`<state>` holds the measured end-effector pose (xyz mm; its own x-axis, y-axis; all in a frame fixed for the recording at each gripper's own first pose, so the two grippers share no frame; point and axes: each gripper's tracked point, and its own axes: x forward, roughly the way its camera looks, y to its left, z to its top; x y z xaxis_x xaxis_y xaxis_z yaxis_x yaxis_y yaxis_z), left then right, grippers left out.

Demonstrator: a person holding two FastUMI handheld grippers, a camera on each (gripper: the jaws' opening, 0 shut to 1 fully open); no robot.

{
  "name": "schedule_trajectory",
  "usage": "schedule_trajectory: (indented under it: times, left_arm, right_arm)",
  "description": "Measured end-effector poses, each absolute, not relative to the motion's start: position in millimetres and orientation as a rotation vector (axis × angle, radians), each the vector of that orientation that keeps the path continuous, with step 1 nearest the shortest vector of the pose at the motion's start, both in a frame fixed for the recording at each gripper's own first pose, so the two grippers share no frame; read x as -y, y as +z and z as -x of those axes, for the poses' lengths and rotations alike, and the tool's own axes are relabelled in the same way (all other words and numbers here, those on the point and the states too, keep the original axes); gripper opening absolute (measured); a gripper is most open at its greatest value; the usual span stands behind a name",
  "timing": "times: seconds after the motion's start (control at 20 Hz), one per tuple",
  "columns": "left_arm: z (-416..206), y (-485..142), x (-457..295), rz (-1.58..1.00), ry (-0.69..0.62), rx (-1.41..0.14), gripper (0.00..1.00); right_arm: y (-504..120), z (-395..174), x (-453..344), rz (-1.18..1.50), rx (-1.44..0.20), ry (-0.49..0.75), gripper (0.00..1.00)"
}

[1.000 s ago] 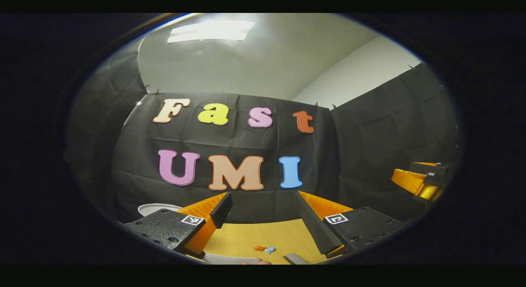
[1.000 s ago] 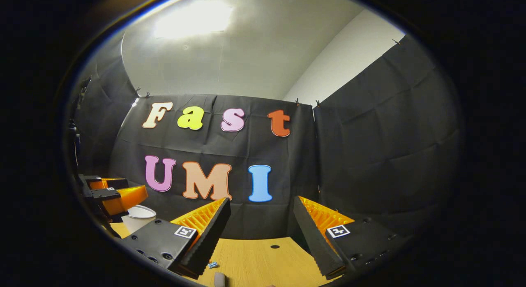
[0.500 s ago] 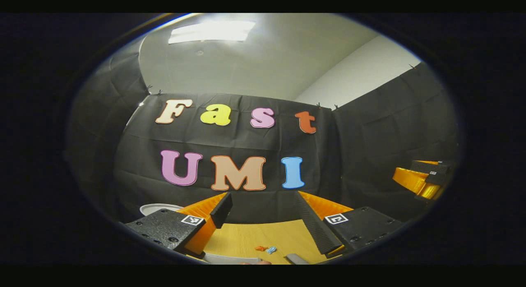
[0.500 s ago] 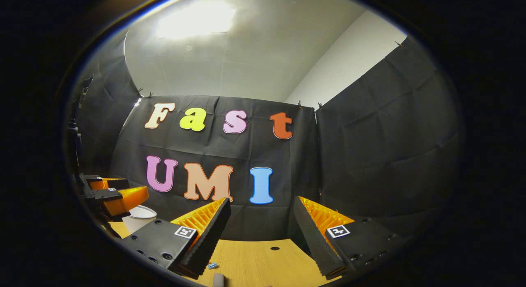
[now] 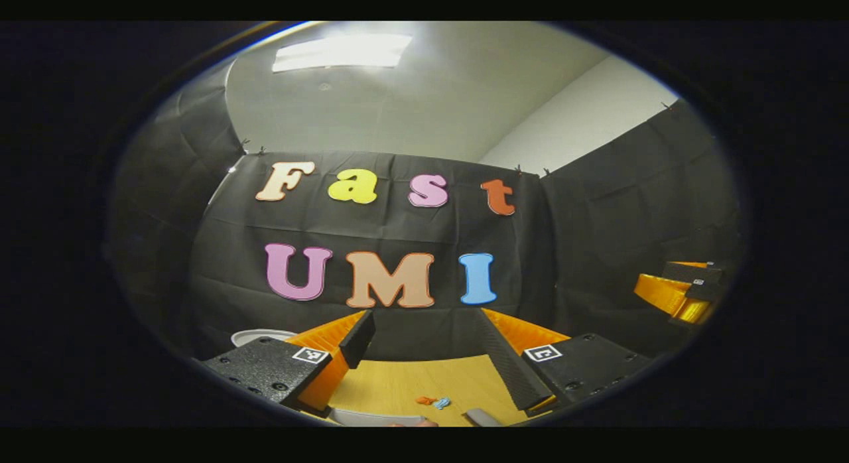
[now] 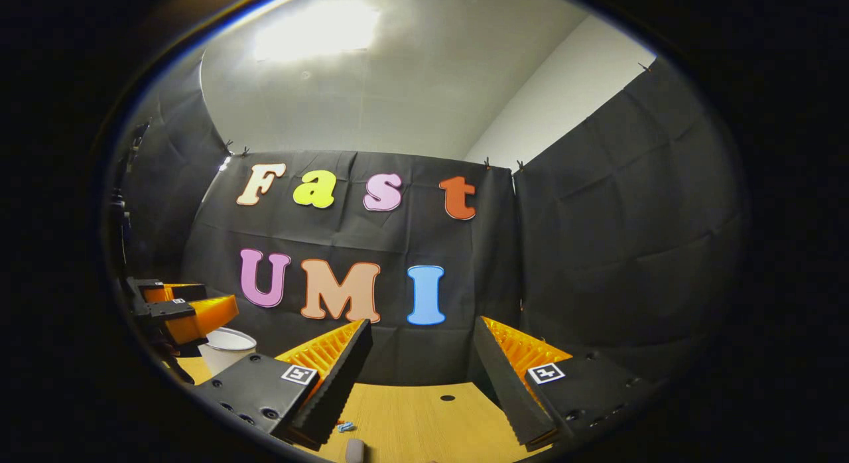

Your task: Pick up the small broom and dustpan from the desktop, sweep the trash into the dustpan with the broom, and then empty the trash into the garbage bin.

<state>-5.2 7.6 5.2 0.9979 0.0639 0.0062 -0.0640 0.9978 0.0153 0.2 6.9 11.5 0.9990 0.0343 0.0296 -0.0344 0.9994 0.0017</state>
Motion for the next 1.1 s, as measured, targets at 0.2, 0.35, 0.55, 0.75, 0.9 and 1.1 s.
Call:
schedule_trajectory:
  times: [0.2,0.35,0.55,0.75,0.9,1.1]
  left_arm:
    - [6.6,5.1,-5.9,-0.025,0.068,0.0,0.93]
    - [7.7,5.0,-5.3,-0.03,0.077,-0.003,0.91]
    - [11.5,-1.9,-1.2,-0.041,0.103,-0.022,0.91]
    - [19.1,-4.3,-2.8,-0.068,0.154,-0.033,0.92]
    - [31.6,-20.1,-10.9,-0.101,0.2,-0.076,0.91]
    - [50.6,-59.2,-26.9,-0.129,0.214,-0.211,0.93]
  right_arm:
    - [7.7,-1.9,-8.6,-0.002,0.017,0.051,0.99]
    - [5.3,-2.7,-7.7,-0.001,0.007,0.062,0.99]
    - [-3.2,-2.8,-5.9,0.01,-0.016,0.09,0.99]
    - [-17.5,-6.9,-8.9,0.014,-0.044,0.157,0.99]
    - [-39.0,-5.9,-21.2,0.009,-0.102,0.244,0.99]
    - [-84.0,-4.0,-46.9,0.015,-0.241,0.349,0.99]
